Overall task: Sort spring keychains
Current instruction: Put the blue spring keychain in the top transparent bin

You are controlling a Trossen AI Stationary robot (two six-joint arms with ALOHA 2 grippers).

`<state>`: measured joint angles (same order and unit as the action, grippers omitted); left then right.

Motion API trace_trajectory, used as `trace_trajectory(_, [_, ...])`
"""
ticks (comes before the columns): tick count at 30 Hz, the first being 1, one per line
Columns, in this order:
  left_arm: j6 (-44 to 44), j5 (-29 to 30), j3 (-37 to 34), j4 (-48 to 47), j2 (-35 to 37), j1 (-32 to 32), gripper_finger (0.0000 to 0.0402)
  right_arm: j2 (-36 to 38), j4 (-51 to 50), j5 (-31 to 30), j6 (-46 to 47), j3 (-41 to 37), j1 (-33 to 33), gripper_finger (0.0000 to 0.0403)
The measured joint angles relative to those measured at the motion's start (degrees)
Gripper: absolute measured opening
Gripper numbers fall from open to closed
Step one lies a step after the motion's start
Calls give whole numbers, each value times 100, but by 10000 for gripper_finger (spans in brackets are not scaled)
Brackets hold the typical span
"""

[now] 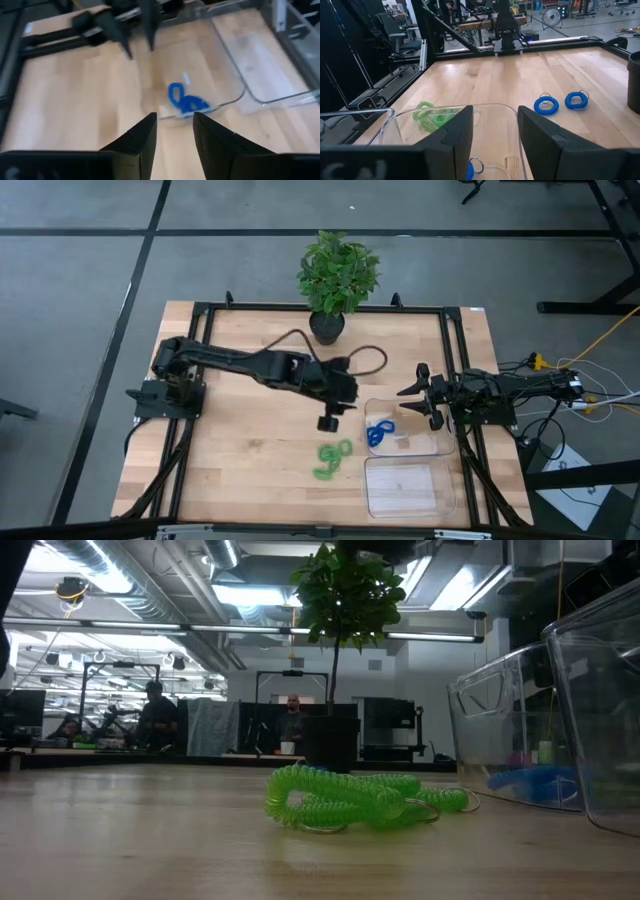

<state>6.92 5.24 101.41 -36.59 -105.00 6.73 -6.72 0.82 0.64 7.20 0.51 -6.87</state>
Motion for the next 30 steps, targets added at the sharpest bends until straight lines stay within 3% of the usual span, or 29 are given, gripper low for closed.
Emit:
trace_trajectory(14, [290, 1620, 2, -692, 860, -52, 118, 0, 0, 1, 0, 0, 0, 154])
trace_trajectory(21, [290, 1623, -105, -911, 674, -118, 118, 0, 0, 1, 0, 0, 0, 154])
trace_trajectory(30, [146, 1082, -1249, -739, 600, -526, 114, -1, 0, 1, 0, -1, 0, 154])
